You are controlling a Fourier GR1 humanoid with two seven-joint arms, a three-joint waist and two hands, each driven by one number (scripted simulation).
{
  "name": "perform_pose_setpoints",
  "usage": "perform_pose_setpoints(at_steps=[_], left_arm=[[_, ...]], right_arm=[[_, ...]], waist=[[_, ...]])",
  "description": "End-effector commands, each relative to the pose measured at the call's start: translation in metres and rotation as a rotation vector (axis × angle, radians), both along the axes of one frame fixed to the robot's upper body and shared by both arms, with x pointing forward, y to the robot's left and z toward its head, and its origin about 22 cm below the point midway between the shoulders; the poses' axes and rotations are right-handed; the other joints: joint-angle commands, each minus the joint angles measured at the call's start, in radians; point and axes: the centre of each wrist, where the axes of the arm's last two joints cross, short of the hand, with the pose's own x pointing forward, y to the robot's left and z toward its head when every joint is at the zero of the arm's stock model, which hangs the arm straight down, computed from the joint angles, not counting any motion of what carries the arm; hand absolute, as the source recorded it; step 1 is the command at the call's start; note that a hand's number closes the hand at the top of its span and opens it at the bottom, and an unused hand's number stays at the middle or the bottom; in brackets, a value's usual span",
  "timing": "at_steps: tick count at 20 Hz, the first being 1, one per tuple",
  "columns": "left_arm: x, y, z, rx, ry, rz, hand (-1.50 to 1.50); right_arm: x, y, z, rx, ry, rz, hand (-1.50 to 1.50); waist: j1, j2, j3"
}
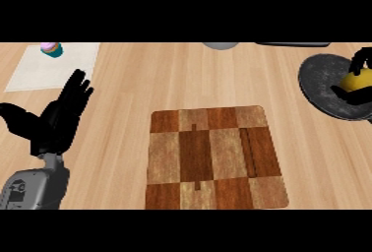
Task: Pick the lemon from the cutting board and place it in the pan
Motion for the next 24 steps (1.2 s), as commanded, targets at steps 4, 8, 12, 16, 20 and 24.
perform_pose_setpoints(at_steps=[4, 8, 12, 16, 20, 24], left_arm=[[0.001, -0.015, -0.005, -0.017, 0.002, -0.022, 0.0], [0.004, -0.014, 0.003, 0.009, -0.025, -0.045, 0.0], [0.009, -0.019, 0.023, 0.001, -0.029, -0.039, 0.0], [0.001, -0.026, -0.003, -0.016, -0.022, -0.033, 0.0], [-0.002, -0.005, 0.001, -0.006, -0.005, -0.019, 0.0], [0.001, -0.01, 0.005, -0.001, -0.025, 0.006, 0.0]], right_arm=[[-0.005, 0.004, -0.045, -0.034, 0.132, -0.094, 1.5], [-0.012, -0.01, -0.044, 0.055, 0.261, -0.193, -1.5], [-0.015, -0.018, -0.04, 0.083, 0.296, -0.123, -1.5], [-0.012, -0.018, -0.035, 0.24, 0.2, -0.073, -1.5], [-0.026, -0.04, -0.032, 0.478, 0.161, -0.075, -1.5], [-0.044, -0.069, -0.016, 0.671, 0.174, -0.056, -1.5]], waist=[[0.017, 0.01, 0.001], [0.029, 0.017, 0.003], [0.034, 0.016, 0.005], [0.019, 0.013, 0.004], [0.015, 0.011, 0.005], [0.004, 0.013, 0.007]])
